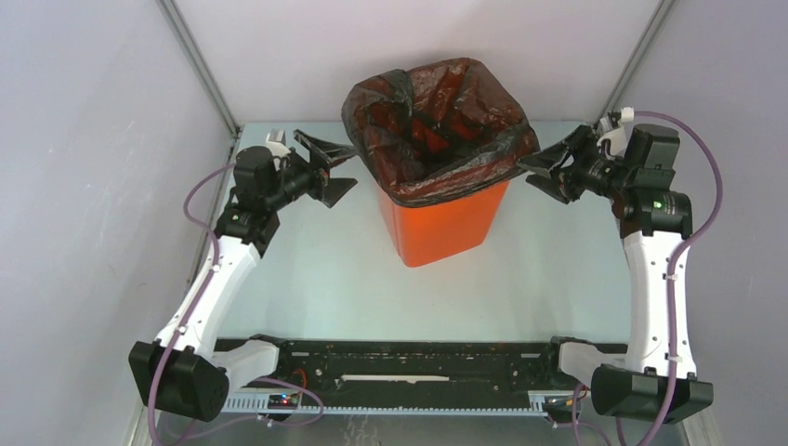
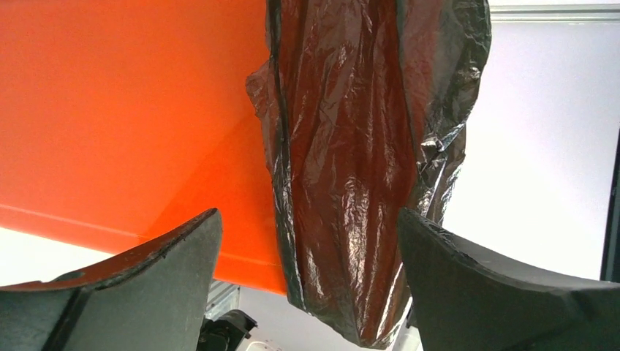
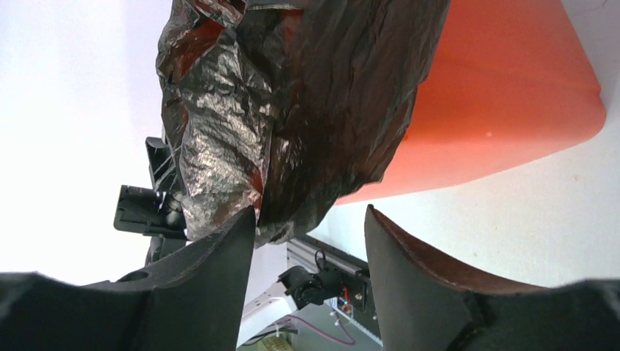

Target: Put the trash bags into the trash bin

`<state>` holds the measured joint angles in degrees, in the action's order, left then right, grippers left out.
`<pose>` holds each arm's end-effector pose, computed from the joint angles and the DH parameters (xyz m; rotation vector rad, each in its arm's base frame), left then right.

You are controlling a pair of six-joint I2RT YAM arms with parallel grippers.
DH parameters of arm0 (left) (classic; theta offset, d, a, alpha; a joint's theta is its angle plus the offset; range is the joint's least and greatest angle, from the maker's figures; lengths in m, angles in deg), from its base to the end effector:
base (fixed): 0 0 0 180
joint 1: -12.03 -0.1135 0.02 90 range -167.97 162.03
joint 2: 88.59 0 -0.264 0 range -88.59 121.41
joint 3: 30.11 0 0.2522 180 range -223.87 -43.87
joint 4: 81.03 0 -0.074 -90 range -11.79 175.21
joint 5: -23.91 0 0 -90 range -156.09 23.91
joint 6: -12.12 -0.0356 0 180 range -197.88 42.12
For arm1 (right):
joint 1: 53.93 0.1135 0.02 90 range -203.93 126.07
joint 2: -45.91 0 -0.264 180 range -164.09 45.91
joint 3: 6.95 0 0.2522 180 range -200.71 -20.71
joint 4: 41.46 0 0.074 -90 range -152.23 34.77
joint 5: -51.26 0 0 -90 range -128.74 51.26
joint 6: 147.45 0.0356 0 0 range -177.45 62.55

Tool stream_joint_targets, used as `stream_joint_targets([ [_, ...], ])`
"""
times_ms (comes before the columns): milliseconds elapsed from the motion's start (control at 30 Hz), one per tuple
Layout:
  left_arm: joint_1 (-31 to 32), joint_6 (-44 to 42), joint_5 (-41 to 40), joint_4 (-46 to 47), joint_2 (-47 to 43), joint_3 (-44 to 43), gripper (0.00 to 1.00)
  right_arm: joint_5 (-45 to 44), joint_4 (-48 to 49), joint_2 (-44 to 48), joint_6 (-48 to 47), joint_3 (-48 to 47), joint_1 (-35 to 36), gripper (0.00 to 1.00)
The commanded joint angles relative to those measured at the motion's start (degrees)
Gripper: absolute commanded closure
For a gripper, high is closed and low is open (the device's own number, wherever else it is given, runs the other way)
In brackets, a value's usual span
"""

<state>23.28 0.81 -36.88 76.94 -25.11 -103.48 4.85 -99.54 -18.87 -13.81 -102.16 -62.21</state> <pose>0.2450 -0.0665 0.3709 -0.7627 1.9035 -1.5155 0.2147 -0.0064 0.4338 0.4507 2.0568 1.1557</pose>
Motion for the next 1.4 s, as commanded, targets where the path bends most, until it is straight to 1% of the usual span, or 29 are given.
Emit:
stream_joint_targets([
  [0, 0.8, 1.6, 1.0, 3.9, 0.2, 1.6, 0.08, 0.3, -1.1, 2.5, -0.8, -1.7, -0.3, 0.3],
  [67, 0.8, 1.7, 0.8, 4.1, 0.2, 1.8, 0.09, -0.8, -2.0, 3.1, -1.7, -2.2, -0.3, 0.28],
  [100, 0.9, 1.9, 0.8, 4.4, 0.1, 2.0, 0.11, -1.2, -2.1, 3.2, -2.0, -2.0, -0.3, 0.29],
  [133, 0.9, 2.0, 0.9, 4.7, 0.1, 2.2, 0.13, -1.3, -2.1, 2.9, -2.2, -1.8, -0.3, 0.33],
  [167, 1.0, 2.0, 0.9, 4.9, 0.2, 2.2, 0.16, -1.1, -1.9, 2.5, -2.1, -1.5, -0.4, 0.39],
  [200, 1.1, 1.9, 0.9, 5.1, 0.3, 2.2, 0.18, -0.7, -1.3, 2.1, -1.9, -1.1, -0.3, 0.47],
  [233, 1.2, 1.9, 1.0, 5.1, 0.5, 2.2, 0.2, -0.3, -0.5, 1.9, -1.6, -0.8, -0.3, 0.57],
  [267, 1.4, 1.9, 1.0, 5.3, 0.7, 2.2, 0.23, -0.5, -0.4, 1.7, -1.5, -0.7, -0.3, 0.7],
  [300, 1.5, 2.0, 1.0, 5.7, 0.9, 2.2, 0.26, -0.7, -0.5, 1.7, -1.6, -0.7, -0.3, 0.79],
  [333, 1.7, 2.2, 1.0, 6.1, 1.2, 2.2, 0.28, -1.1, -0.9, 1.9, -1.9, -0.6, -0.3, 0.85],
  [400, 2.1, 2.6, 1.2, 7.5, 2.1, 2.2, 0.33, -2.0, -1.7, 2.4, -2.3, 0.0, -0.3, 0.91],
  [467, 2.4, 3.6, 1.4, 8.8, 3.1, 2.2, 0.34, -1.6, -1.1, 2.3, -1.9, 0.8, -0.1, 0.99],
  [533, 2.7, 5.1, 1.6, 11.9, 4.5, 2.3, 0.35, -1.6, -0.1, 1.7, -1.9, 1.2, 0.6, 1.0],
  [633, 3.0, 7.1, 1.9, 15.1, 6.1, 2.4, 0.39, -1.7, -0.1, 1.0, -2.3, 1.2, 1.1, 1.0],
  [767, 3.5, 7.6, 1.5, 16.8, 7.6, 1.9, 0.5, -2.8, -1.7, 2.5, -3.8, 1.3, 1.4, 1.0],
  [867, 3.8, 8.6, 1.5, 18.6, 8.6, 2.7, 0.64, -3.2, -3.6, 3.2, -5.1, 1.2, 1.3, 1.0],
  [900, 3.9, 8.8, 1.4, 19.0, 8.8, 3.1, 0.7, -2.7, -4.2, 3.4, -5.2, 1.2, 1.2, 0.98],
  [933, 3.9, 8.8, 1.3, 19.1, 8.9, 3.5, 0.77, -2.2, -4.7, 3.6, -5.0, 1.1, 1.1, 0.92],
  [1033, 4.0, 8.7, 0.5, 19.0, 8.5, 5.1, 0.93, -2.1, -5.3, 4.7, -4.0, -0.5, 0.9, 0.64],
  [1067, 4.0, 8.6, 0.4, 18.9, 8.4, 5.6, 0.98, -2.4, -5.3, 4.9, -3.7, -1.5, 0.7, 0.56],
  [1100, 4.0, 8.4, 0.4, 18.8, 8.2, 6.1, 1.0, -2.5, -5.5, 4.9, -3.3, -2.6, 0.4, 0.46],
  [1133, 4.0, 8.2, 0.4, 18.7, 8.1, 6.5, 1.0, -2.7, -5.7, 4.7, -3.2, -3.8, 0.2, 0.4],
  [1233, 4.3, 7.2, 0.1, 17.3, 7.3, 7.3, 1.0, -3.3, -6.8, 3.4, -3.3, -7.5, -0.3, 0.28],
  [1367, 5.6, 6.4, -0.2, 15.9, 6.5, 8.8, 1.0, -3.6, -5.7, 1.4, -3.3, -9.4, -0.4, 0.26],
])
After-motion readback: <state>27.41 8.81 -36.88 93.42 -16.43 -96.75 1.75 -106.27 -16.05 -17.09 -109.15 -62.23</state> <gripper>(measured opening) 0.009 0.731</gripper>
